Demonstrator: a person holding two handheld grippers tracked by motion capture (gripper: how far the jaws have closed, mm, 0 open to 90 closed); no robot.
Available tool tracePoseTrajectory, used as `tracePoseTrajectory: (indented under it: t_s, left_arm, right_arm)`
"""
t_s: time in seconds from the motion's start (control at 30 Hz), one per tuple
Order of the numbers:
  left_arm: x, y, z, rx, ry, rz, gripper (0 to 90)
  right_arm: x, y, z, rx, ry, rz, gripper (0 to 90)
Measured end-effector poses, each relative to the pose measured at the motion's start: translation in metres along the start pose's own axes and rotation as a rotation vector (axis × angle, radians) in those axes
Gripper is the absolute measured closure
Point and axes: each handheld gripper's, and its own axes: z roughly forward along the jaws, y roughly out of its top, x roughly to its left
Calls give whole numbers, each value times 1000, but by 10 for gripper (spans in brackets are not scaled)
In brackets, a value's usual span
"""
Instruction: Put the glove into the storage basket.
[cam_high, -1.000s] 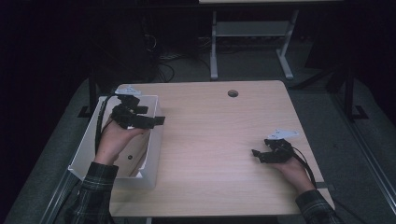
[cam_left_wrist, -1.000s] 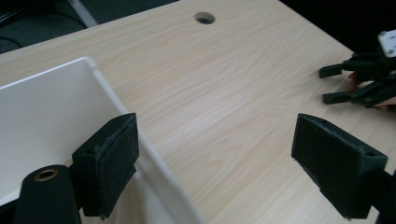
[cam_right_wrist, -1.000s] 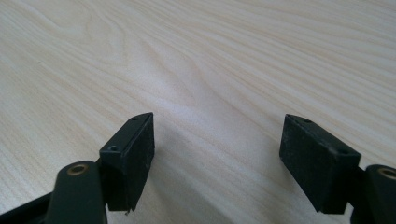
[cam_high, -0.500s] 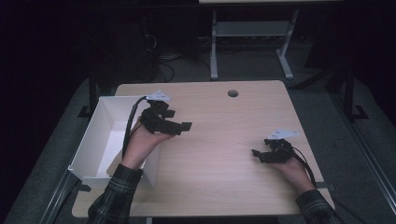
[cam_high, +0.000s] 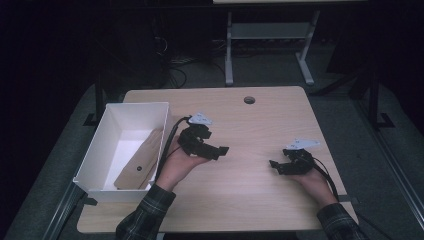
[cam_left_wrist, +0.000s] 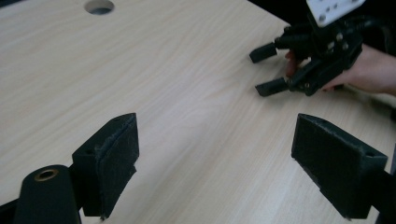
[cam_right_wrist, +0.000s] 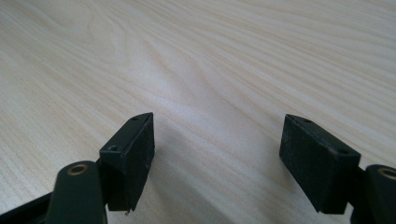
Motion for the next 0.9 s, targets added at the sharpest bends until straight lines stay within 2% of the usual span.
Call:
tracePoseTrajectory:
  t_s: [0.1, 0.23, 0.47, 0.57, 0.9]
  left_arm:
    - [-4, -7, 11, 8, -10, 25, 145]
    - [-6, -17, 24, 12, -20, 32, 145]
    - [-5, -40, 44, 68, -23, 60, 144]
    - [-4, -50, 51, 98, -7, 88, 144]
    - [2, -79, 68, 160, 23, 95, 144]
  right_arm:
    - [0, 0, 0, 0, 0, -1, 262]
    - [0, 0, 0, 0, 0, -1, 262]
    - [0, 0, 0, 0, 0, -1, 262]
    - [0, 0, 0, 0, 0, -1, 262]
    - [0, 0, 0, 0, 0, -1, 262]
